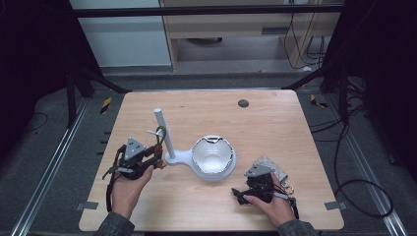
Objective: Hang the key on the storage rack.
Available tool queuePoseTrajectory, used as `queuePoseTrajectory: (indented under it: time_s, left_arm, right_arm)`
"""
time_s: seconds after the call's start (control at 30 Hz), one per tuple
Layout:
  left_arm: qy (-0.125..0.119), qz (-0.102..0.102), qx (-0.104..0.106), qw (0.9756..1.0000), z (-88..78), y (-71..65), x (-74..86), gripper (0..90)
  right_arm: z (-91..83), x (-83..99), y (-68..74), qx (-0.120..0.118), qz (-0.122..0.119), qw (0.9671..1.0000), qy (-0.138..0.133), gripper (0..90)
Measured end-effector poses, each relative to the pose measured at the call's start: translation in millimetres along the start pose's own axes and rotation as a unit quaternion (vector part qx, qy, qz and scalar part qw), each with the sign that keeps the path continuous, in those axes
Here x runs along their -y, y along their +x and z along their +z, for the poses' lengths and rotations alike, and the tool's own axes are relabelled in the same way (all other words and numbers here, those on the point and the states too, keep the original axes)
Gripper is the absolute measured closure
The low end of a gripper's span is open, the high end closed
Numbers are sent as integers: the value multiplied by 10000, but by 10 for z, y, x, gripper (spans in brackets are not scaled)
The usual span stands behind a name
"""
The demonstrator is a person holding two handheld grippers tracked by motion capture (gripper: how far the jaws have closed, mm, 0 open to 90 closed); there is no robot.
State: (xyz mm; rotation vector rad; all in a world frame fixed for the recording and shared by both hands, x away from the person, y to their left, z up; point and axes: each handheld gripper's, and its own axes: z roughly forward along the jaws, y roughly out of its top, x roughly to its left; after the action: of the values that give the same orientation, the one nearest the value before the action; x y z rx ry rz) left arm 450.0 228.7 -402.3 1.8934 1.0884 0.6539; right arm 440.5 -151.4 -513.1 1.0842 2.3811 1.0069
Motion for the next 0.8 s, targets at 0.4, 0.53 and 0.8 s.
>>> queuePoseTrajectory:
  time_s: [0.4, 0.53, 0.8]
  left_arm:
    - [-39, -16, 50, 10000, 74, 61, 224, 274]
    - [162, -38, 118, 9998, 208, 131, 393, 154]
    - [259, -93, 53, 9996, 271, 252, 617, 78]
  right_arm:
    - [1, 1, -1, 8, -14, 10000, -4, 5]
    - [-1, 0, 1, -4, 18, 10000, -3, 4]
    - [-96, -80, 22, 83, 18, 9996, 272, 74]
